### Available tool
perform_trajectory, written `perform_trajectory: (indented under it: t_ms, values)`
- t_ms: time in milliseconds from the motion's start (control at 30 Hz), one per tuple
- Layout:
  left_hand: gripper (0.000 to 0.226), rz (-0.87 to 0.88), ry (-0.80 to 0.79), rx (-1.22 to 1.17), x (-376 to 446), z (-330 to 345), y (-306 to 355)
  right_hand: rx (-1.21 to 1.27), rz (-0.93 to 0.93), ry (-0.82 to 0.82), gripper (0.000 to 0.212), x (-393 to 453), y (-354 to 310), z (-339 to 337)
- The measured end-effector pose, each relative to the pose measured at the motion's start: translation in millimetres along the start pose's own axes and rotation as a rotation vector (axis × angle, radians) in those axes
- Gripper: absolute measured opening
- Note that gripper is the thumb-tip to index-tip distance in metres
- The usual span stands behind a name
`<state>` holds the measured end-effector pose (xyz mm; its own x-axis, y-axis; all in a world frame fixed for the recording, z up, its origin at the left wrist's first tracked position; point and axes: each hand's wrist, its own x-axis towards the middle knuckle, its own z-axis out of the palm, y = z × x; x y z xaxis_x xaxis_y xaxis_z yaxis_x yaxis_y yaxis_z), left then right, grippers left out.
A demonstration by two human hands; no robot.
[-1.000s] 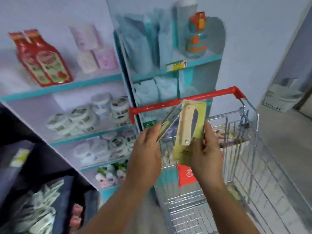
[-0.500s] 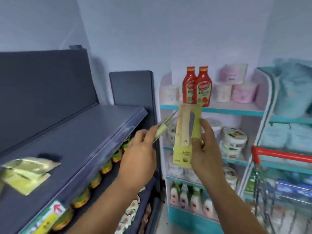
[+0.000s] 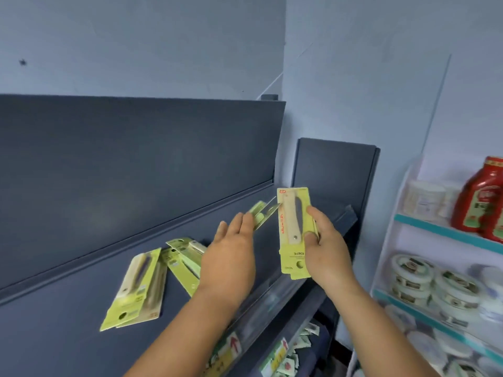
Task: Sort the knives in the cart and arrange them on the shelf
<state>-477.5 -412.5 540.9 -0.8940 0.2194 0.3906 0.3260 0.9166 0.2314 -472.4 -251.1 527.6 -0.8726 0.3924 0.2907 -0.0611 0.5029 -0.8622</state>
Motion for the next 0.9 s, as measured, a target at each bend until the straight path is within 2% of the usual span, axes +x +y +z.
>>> perform_trajectory:
  t_ms: [233,500,667,767,900]
  values:
    - [0.086,-0.215,-0.172,0.237,19,13,-17,-0.177,-0.088,-0.233,0.048,49,-6,50]
    - [0.082,-0.341,-0.408,0.397,56,50,1,-0.422,-0.212,-0.46,0.045,106,27,78]
    - [0.072,-0.413,-0.448,0.404,74,68,9,-0.584,-0.354,-0.59,0.056,128,39,81]
    - [0.07,-0.436,-0.448,0.381,80,74,10,-0.571,-0.349,-0.664,0.066,134,42,81]
    - [0.07,-0.481,-0.442,0.379,85,78,9,-0.548,-0.349,-0.696,0.063,135,44,78]
